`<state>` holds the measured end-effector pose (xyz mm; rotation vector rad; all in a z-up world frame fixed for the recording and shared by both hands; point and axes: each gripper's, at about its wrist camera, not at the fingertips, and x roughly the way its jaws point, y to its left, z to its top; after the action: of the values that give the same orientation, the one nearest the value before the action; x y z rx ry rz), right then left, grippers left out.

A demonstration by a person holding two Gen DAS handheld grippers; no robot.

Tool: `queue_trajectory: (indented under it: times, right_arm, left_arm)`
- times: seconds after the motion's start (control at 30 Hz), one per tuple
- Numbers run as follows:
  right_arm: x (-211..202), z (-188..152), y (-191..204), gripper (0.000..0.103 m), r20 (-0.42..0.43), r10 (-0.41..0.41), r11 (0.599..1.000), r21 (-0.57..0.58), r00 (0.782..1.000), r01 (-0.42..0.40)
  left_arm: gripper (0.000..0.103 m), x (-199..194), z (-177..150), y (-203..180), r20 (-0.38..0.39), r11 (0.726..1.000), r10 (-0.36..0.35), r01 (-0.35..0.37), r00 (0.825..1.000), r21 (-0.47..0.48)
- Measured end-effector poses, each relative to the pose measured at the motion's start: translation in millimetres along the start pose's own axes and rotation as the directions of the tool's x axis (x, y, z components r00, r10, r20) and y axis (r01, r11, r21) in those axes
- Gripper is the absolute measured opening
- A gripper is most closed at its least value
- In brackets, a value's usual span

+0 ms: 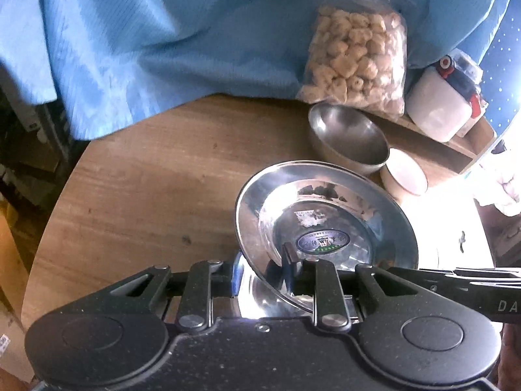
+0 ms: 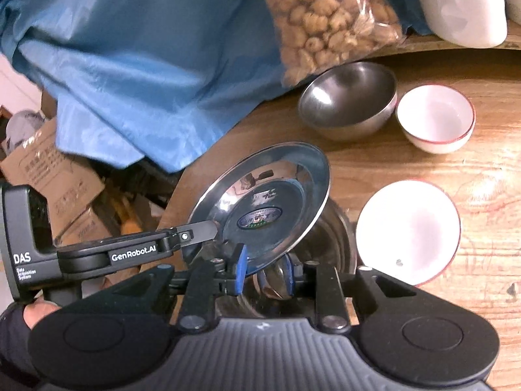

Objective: Organize plates and bowls
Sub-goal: 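Carry the logo-centred plate with both grippers and lower it onto the stacked plates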

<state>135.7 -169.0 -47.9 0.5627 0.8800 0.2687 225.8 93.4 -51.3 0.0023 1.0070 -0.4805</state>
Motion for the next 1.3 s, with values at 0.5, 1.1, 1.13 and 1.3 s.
queue_trajectory:
  times: [0.5, 1.1, 1.13, 1.3]
  right_arm:
    - [-3, -19, -6, 0.032, -0.059, -0.015, 1.0, -0.006, 0.998, 0.015]
    - [4, -24, -3, 0.038, -0.109, -0.049, 0.999, -0.014, 0.993, 0.048]
    - [4, -24, -3, 0.038, -0.112, -0.049, 0.999, -0.014, 0.992, 0.047]
    - [7, -24, -4, 0.049, -0.162, -0.054, 0.999, -0.012, 0.985, 0.053]
  left_arm:
    - [0.028, 1, -21, -10, -0.036, 1.0, -0.003, 0.004, 0.999, 0.026]
    - [0.032, 2, -33, -13, -0.037, 0.998, 0.017, -0.015, 0.999, 0.055]
    - [0.032, 2, -34, -13, -0.037, 0.998, 0.016, -0.014, 0.999, 0.054]
    - [0.03, 3, -36, -15, -0.054, 0.999, 0.009, -0.006, 0.999, 0.052]
